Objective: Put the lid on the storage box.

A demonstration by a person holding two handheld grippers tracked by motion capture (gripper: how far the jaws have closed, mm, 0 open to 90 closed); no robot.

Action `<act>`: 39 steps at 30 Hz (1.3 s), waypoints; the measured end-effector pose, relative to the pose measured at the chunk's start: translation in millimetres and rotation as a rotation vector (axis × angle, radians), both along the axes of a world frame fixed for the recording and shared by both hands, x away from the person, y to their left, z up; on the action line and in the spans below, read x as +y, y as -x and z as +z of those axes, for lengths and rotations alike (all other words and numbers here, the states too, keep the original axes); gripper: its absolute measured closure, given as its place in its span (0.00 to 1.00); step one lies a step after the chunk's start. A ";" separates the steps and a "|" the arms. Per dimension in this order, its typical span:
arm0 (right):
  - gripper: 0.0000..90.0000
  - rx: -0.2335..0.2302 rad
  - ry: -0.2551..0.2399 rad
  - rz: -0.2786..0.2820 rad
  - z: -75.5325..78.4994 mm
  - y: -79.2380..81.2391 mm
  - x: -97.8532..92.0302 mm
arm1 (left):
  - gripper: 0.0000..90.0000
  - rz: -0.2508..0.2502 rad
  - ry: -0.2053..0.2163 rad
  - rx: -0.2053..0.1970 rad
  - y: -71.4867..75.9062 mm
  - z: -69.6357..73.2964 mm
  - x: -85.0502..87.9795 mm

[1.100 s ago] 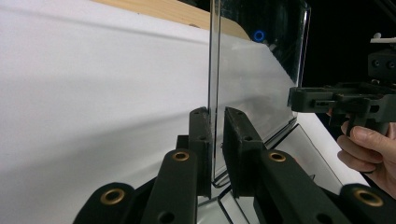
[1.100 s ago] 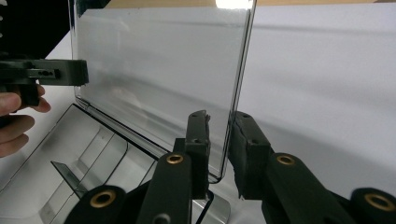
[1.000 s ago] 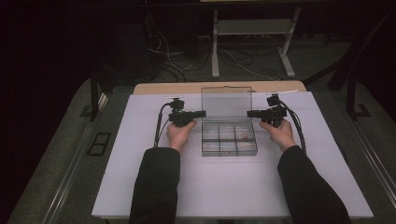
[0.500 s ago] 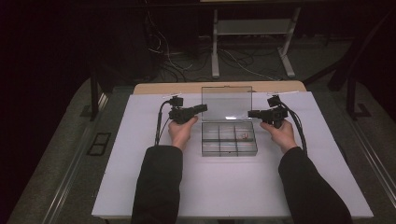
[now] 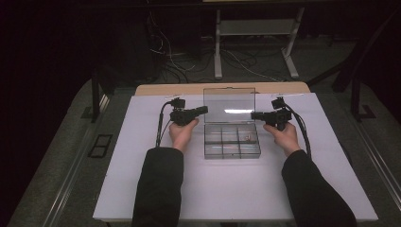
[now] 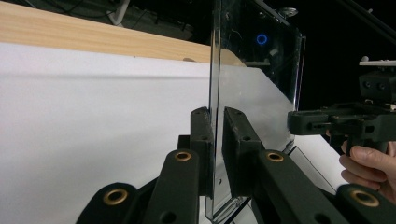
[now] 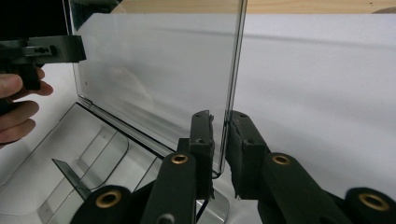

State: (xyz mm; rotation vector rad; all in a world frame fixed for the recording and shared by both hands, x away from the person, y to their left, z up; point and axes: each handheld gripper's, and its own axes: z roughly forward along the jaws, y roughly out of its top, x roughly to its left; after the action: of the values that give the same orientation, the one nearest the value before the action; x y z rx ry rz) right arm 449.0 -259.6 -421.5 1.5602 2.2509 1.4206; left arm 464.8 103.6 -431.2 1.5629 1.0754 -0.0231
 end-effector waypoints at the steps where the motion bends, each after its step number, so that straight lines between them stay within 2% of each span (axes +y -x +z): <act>1: 0.88 0.003 -0.001 0.001 0.5 -0.4 -0.1 | 0.91 -0.005 -0.002 -0.004 -0.1 0.0 0.4; 6: 0.81 -0.023 -0.001 -0.011 6.7 -4.4 3.0 | 0.91 -0.007 0.008 0.002 -0.9 -1.3 1.2; 10: 0.81 -0.026 0.012 -0.010 13.0 -11.9 5.7 | 0.91 -0.011 0.001 0.003 -0.9 -0.7 2.3; 14: 0.82 -0.042 -0.005 -0.018 19.1 -18.4 4.8 | 0.91 -0.016 0.002 -0.002 -1.2 -1.1 2.5; 21: 0.82 -0.068 -0.004 -0.018 30.2 -28.3 5.6 | 0.91 -0.018 0.000 -0.010 -1.0 -0.4 2.2; 24: 0.82 -0.082 -0.022 -0.009 29.6 -29.2 3.8 | 0.91 -0.020 -0.001 -0.014 -0.7 -0.3 2.1; 29: 0.85 -0.075 -0.052 -0.008 27.4 -29.1 0.7 | 0.91 -0.023 -0.006 -0.012 -0.4 0.0 2.5; 33: 0.86 -0.081 -0.043 -0.003 30.7 -24.8 0.5 | 0.90 -0.024 -0.010 -0.013 0.8 1.8 1.9; 36: 0.86 -0.088 -0.027 0.006 34.0 -21.1 0.5 | 0.89 -0.032 -0.031 -0.017 2.3 4.5 1.8; 39: 0.86 -0.099 -0.019 0.014 36.1 -16.5 -0.2 | 0.85 -0.034 -0.030 -0.024 4.2 8.6 2.5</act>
State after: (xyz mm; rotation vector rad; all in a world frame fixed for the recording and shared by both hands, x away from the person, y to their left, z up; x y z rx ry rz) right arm 465.6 -259.8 -385.4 1.4477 2.2036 1.4918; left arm 460.6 106.1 -422.6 1.6043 1.0347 -0.0116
